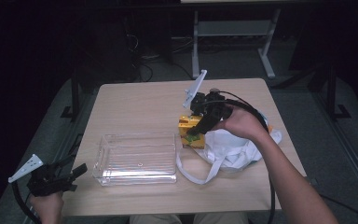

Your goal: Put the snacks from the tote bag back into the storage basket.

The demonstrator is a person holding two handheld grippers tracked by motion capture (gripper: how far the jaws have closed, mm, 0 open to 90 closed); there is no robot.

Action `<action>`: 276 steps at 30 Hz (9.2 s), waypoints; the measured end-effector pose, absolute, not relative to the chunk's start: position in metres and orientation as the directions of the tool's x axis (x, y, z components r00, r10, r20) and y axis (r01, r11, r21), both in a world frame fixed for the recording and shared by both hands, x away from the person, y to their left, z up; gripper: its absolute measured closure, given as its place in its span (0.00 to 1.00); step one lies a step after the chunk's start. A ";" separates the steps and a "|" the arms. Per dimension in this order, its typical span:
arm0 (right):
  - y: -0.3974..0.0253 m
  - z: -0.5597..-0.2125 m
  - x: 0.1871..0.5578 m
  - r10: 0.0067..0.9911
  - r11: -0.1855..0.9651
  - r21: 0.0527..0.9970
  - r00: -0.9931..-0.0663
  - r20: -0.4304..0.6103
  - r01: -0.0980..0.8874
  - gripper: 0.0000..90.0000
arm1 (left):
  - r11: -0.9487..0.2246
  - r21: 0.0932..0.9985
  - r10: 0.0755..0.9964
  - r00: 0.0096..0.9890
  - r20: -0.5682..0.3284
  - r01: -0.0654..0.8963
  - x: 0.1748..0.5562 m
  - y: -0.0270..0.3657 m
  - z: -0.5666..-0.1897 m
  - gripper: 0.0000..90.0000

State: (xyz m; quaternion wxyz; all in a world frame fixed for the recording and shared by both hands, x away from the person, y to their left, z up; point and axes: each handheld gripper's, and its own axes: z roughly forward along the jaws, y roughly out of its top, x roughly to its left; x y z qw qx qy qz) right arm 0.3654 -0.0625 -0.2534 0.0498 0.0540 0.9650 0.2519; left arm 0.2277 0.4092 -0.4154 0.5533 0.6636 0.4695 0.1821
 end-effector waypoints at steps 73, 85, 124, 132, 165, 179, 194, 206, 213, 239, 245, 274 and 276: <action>0.035 -0.289 0.338 0.001 0.863 0.504 -1.000 -0.011 -0.005 0.57 | 0.064 0.905 0.820 0.494 -0.288 0.421 0.228 0.409 -0.416 0.14; 0.040 -0.300 0.339 0.003 0.870 0.493 -1.000 -0.006 -0.001 0.57 | 0.061 0.904 0.818 0.497 -0.289 0.424 0.228 0.408 -0.416 0.14; 0.047 -0.340 0.344 0.021 0.887 0.460 -1.000 0.021 0.028 0.57 | 0.053 0.907 0.820 0.501 -0.279 0.418 0.227 0.408 -0.415 0.14; 0.050 -0.346 0.344 0.017 0.892 0.452 -1.000 0.025 0.026 0.57 | 0.053 0.907 0.820 0.500 -0.278 0.418 0.227 0.409 -0.415 0.14; 0.049 -0.361 0.345 0.013 0.897 0.441 -0.998 0.064 0.040 0.56 | 0.064 0.907 0.820 0.497 -0.285 0.416 0.228 0.409 -0.415 0.14; 0.042 -0.362 0.347 0.012 0.902 0.429 -0.997 0.078 0.045 0.56 | 0.063 0.907 0.820 0.496 -0.285 0.416 0.228 0.409 -0.415 0.14; 0.036 -0.363 0.346 0.024 0.905 0.420 -0.995 0.100 0.064 0.55 | 0.056 0.907 0.820 0.498 -0.280 0.418 0.228 0.408 -0.415 0.14; 0.030 -0.366 0.347 0.029 0.903 0.422 -0.994 0.108 0.072 0.54 | 0.056 0.906 0.821 0.497 -0.281 0.420 0.228 0.408 -0.415 0.14; 0.030 -0.366 0.345 0.026 0.904 0.422 -0.994 0.105 0.068 0.53 | 0.055 0.906 0.821 0.497 -0.280 0.419 0.228 0.408 -0.415 0.14; 0.024 -0.363 0.343 0.031 0.888 0.449 -0.988 0.152 0.097 0.49 | 0.055 0.905 0.822 0.495 -0.281 0.422 0.228 0.407 -0.415 0.14; 0.020 -0.358 0.342 0.032 0.878 0.468 -0.988 0.154 0.101 0.49 | 0.056 0.904 0.822 0.494 -0.283 0.423 0.228 0.407 -0.415 0.14; -0.004 -0.326 0.350 0.075 0.844 0.521 -0.989 0.124 0.130 0.49 | 0.054 0.905 0.823 0.494 -0.280 0.422 0.227 0.406 -0.415 0.14; -0.006 -0.324 0.351 0.082 0.844 0.520 -0.989 0.122 0.134 0.49 | 0.049 0.906 0.823 0.496 -0.275 0.420 0.227 0.407 -0.415 0.14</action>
